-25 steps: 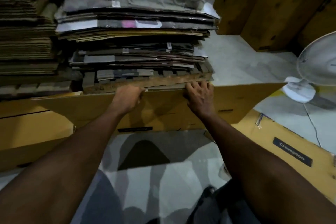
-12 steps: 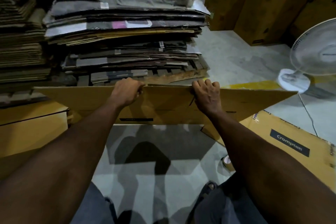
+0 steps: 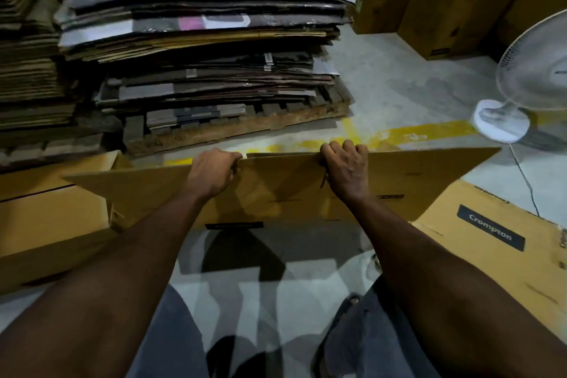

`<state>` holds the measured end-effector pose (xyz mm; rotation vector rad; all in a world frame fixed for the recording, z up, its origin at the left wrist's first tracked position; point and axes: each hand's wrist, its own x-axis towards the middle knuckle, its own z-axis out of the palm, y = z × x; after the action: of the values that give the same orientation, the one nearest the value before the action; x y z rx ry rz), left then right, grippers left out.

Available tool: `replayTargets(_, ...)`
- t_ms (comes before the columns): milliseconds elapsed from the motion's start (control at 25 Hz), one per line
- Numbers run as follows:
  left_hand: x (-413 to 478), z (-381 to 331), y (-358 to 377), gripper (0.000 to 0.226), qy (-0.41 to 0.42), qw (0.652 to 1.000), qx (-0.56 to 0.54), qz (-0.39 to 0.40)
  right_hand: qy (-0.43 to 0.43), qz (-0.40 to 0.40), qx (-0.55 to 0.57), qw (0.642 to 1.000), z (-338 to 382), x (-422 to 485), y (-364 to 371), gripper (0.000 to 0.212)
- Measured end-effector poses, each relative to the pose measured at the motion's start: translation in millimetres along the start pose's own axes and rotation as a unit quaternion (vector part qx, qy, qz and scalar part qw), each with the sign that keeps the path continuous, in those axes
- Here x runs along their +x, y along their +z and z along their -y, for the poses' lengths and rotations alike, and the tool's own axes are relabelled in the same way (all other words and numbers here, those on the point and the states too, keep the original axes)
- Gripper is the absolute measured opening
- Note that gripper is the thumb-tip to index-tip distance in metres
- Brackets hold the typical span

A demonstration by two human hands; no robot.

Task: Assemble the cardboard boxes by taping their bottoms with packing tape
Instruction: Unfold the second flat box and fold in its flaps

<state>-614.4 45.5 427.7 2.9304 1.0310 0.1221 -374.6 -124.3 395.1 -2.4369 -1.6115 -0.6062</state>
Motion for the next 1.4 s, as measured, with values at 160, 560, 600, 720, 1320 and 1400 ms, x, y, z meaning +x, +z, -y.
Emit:
replayTargets(160,-16,6,21,0.012,-0.043,0.999,0.007,-0.009,-0.003,-0.009,0.008,1.0,13,-1,13,0.028)
replayTargets(560,-7,7,72,0.021,-0.07,0.996,-0.039,0.051,0.026,0.105,0.036,0.993,15,5,68,0.02)
replayTargets(600,-3,10,78,0.019,-0.067,0.994,-0.049,0.064,0.032,0.14,0.04,0.989,14,7,72,0.019)
replayTargets(720,8,15,97,0.012,-0.079,0.989,-0.068,0.102,0.031,0.211,0.045,0.976,13,0,88,0.012)
replayTargets(1320,30,-12,106,0.025,-0.074,0.992,-0.105,-0.01,0.038,0.221,0.059,0.973,8,15,101,0.013)
replayTargets(1400,29,-14,104,0.015,-0.064,0.993,-0.097,-0.009,0.036,0.225,0.052,0.972,7,13,101,0.015)
